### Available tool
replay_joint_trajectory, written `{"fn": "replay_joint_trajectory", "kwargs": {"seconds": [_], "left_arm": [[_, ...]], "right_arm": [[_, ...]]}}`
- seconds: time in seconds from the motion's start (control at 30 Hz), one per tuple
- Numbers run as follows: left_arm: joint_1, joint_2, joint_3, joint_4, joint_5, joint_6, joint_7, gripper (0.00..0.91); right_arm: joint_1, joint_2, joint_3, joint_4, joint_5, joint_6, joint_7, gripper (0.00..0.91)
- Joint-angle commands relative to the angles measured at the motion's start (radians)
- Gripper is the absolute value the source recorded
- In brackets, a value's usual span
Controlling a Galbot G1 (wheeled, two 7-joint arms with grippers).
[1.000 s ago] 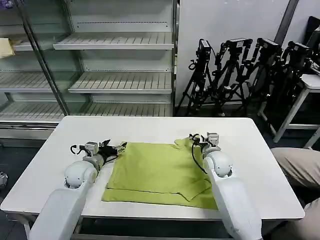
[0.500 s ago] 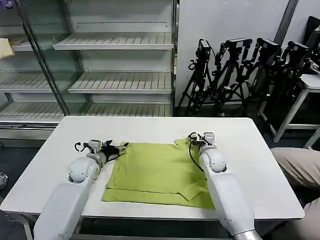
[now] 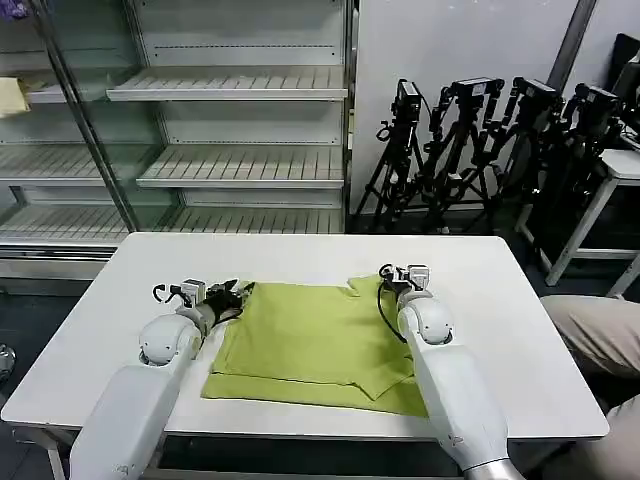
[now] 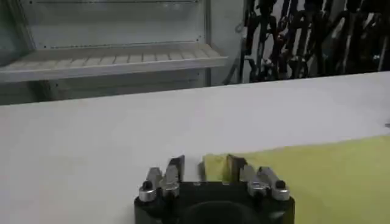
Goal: Fold and organize the clothes.
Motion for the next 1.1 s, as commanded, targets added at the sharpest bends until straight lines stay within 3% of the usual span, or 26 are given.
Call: {"fn": "replay_joint_trajectory", "kwargs": {"seconds": [0.03, 0.3, 0.77, 1.1], "left_arm": [[-0.001, 0.0, 0.002, 0.001, 0.0, 0.004, 0.003, 0.02], [0.013, 0.009, -0.005, -0.045, -0.015, 0.003, -0.002, 0.01], [0.17, 0.064, -0.067, -0.293, -0.084, -0.003, -0.05, 0.01], [0.364, 0.088, -0.15, -0.478, -0.104, -0.02, -0.055, 0.01]], "right_arm": [[0.003, 0.002, 0.0, -0.006, 0.005, -0.002, 0.0, 0.0], [-0.004, -0.006, -0.003, 0.037, -0.02, 0.0, -0.022, 0.0], [-0.218, -0.154, -0.008, 0.444, 0.1, -0.003, 0.0, 0.0], [-0.442, -0.212, 0.049, 0.674, 0.106, -0.003, -0.002, 0.0]]}}
